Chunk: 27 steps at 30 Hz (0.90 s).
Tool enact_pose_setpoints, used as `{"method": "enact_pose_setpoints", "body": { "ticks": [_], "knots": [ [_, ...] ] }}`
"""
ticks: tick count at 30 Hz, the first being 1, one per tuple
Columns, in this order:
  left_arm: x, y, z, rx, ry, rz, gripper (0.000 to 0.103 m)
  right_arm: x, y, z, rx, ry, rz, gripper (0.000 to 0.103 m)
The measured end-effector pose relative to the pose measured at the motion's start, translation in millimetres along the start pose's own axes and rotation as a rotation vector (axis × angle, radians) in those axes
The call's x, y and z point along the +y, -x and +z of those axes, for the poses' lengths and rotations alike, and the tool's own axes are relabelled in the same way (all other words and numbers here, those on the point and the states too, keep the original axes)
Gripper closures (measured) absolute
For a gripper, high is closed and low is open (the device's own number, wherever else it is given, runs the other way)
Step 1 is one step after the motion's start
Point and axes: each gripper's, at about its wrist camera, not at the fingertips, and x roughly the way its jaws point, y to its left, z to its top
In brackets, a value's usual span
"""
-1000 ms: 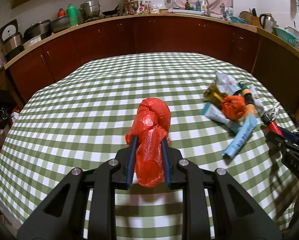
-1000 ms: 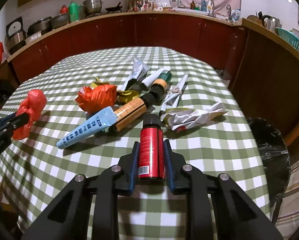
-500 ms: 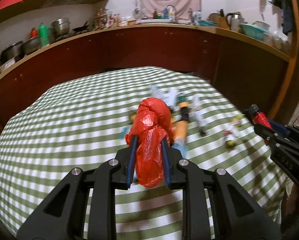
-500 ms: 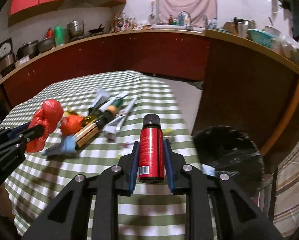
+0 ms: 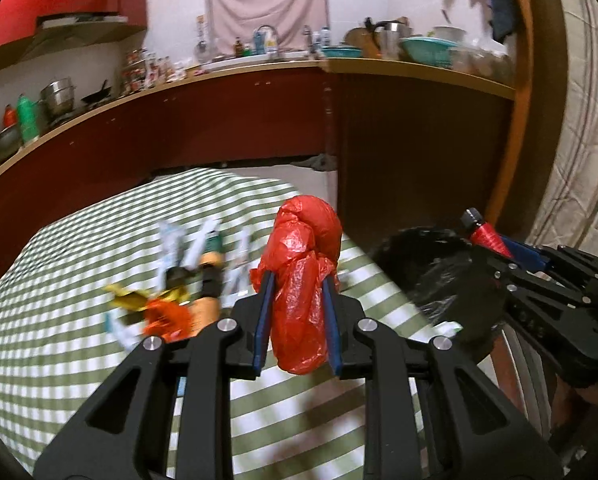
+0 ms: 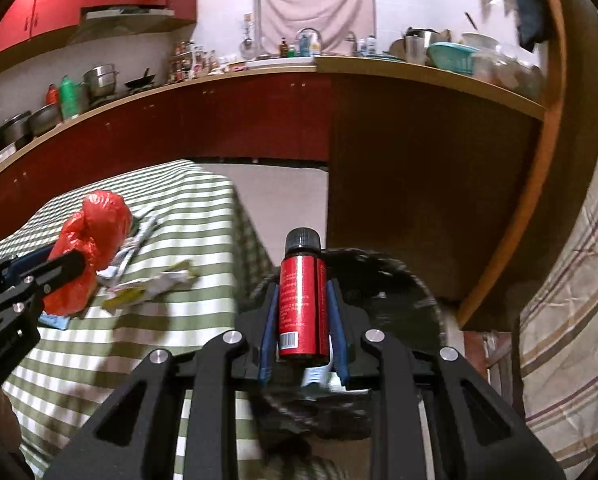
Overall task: Collect trash
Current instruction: 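Carry the red can and red bag over the bin and open both tools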
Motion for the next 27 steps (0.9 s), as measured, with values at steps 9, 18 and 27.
{"method": "enact_pose_setpoints", "body": {
  "ticks": [9,18,27],
  "knots": [
    [-48.7,-26.7,8.1,0.018,-0.050,-0.045,0.081,-35.4,-13.6,-7.3,0.009,-0.052,-0.038,0.078],
    [-84.5,-52.2,15.4,0.031,-0.100,-0.050,0.081,-55.8,-28.0,-9.6,0.012,-0.073,-0.048,0.078],
    [-100.6,-77.5,20.5,0.073,-0.091,-0.028,0.081,-67.9,-41.4,-8.2,0.024,-0.078,-0.051,0.078]
  ]
}}
